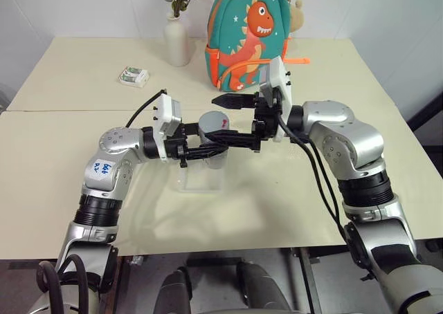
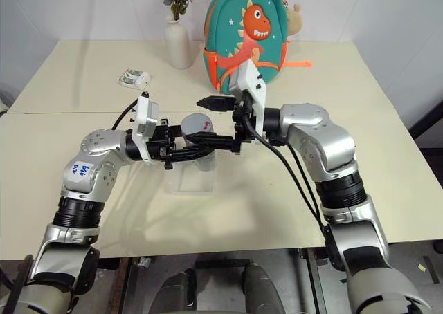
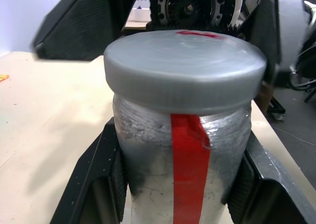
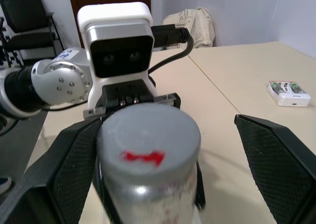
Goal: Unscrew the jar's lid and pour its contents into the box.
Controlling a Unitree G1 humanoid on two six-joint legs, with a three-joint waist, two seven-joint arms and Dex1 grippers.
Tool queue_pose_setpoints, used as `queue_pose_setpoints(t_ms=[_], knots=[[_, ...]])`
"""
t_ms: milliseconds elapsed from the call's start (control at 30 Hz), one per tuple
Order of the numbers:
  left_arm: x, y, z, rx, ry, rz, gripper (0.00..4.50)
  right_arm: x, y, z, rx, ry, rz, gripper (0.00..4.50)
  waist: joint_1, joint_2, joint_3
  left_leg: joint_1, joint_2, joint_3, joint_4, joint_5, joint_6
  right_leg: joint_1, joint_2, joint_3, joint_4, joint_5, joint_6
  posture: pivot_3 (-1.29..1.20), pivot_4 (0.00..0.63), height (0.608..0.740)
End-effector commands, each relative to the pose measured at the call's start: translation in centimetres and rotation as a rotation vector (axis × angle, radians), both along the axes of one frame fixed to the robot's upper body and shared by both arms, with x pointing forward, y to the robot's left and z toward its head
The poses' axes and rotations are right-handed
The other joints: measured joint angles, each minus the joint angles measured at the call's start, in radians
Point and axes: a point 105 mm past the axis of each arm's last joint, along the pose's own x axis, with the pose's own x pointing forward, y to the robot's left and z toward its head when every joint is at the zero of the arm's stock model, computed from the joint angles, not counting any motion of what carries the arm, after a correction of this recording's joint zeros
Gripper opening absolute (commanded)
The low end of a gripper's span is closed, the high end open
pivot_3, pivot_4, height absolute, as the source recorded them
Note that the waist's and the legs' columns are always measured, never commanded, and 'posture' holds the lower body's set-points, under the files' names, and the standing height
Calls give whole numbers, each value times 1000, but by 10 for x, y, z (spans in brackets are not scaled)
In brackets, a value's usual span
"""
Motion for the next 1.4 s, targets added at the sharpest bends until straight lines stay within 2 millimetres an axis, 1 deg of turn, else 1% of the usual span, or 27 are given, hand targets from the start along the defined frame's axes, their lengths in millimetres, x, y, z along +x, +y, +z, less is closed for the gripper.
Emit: queue_pose_setpoints(t_ms=[33, 233, 333, 433, 500, 600, 667, 767, 900, 1067, 1200, 1300, 1400], knots=[[-9, -5, 8, 4, -46, -61, 2078, 15, -35, 18, 19, -57, -125, 4478, 0, 0, 0, 0, 0, 0, 0, 0, 0, 0, 0, 0, 0, 0, 0, 0, 150, 740], [-9, -2, 9, 5, -48, -56, 2078, 20, -63, 15, 19, -17, -194, 4478, 3, 0, 0, 0, 0, 0, 0, 0, 0, 0, 0, 0, 0, 0, 0, 0, 150, 740], [-8, -1, 9, 6, -49, -51, 2078, 17, -78, 13, 59, 38, -200, 4478, 1, 0, 0, 0, 0, 0, 0, 0, 0, 0, 0, 0, -1, 0, 0, 0, 150, 740], [-8, 1, 10, 5, -50, -42, 2078, 13, -82, 11, 76, 64, -188, 4478, -2, 0, 0, 0, 0, 0, -1, 0, 0, 0, 0, 0, -1, 0, 0, 0, 150, 740], [-7, 1, 9, 6, -49, -39, 2078, 8, -75, 13, 89, 59, -156, 4478, -5, 0, 0, 0, 0, 0, 0, 0, 0, 0, 0, 0, 0, 0, 0, 0, 150, 740], [-7, 1, 9, 8, -48, -38, 2078, -2, -54, 20, 101, 36, -84, 4478, -8, 0, 0, 1, 0, 0, 0, 0, 0, 0, 0, 0, 1, 0, 0, 0, 150, 740], [-6, -1, 10, 6, -49, -40, 2078, -8, -36, 22, 100, 31, -49, 4478, -7, 0, 0, 1, 0, 0, 0, 0, 0, 0, 0, 0, 1, 0, 0, 0, 150, 740], [-6, -3, 10, 1, -51, -42, 2078, -14, -18, 19, 73, 41, -21, 4478, -3, 0, 0, 1, 0, 0, 0, 0, 0, 0, 0, 0, 1, 0, 0, 0, 150, 740], [-8, -6, 9, -3, -49, -49, 2078, -18, -2, 14, 56, 58, 2, 4478, 2, 0, 0, 0, 0, 0, 0, 0, 0, 0, 0, 0, 0, 0, 0, 0, 150, 740], [-8, -7, 10, -4, -48, -54, 2078, -22, 11, 11, 53, 66, 33, 4478, 4, 0, 0, 0, 0, 0, 0, 0, 0, 0, 0, 0, 0, 0, 0, 0, 150, 740], [-8, -9, 10, -7, -48, -59, 2078, -19, 18, 12, 59, 66, 26, 4478, -1, 0, 0, 0, 0, 0, 0, 0, 0, 0, 0, 0, 0, 0, 0, 0, 150, 740], [-9, -10, 10, -7, -49, -63, 2078, -14, 16, 13, 63, 59, 7, 4478, -1, 0, 0, 0, 0, 0, 0, 0, 0, 0, 0, 0, 0, 0, 0, 0, 150, 740], [-9, -10, 9, -7, -49, -63, 2078, -9, 10, 13, 57, 57, -12, 4478, -1, 0, 0, 0, 0, 0, 0, 0, 0, 0, 0, 0, 0, 0, 0, 0, 150, 740]])
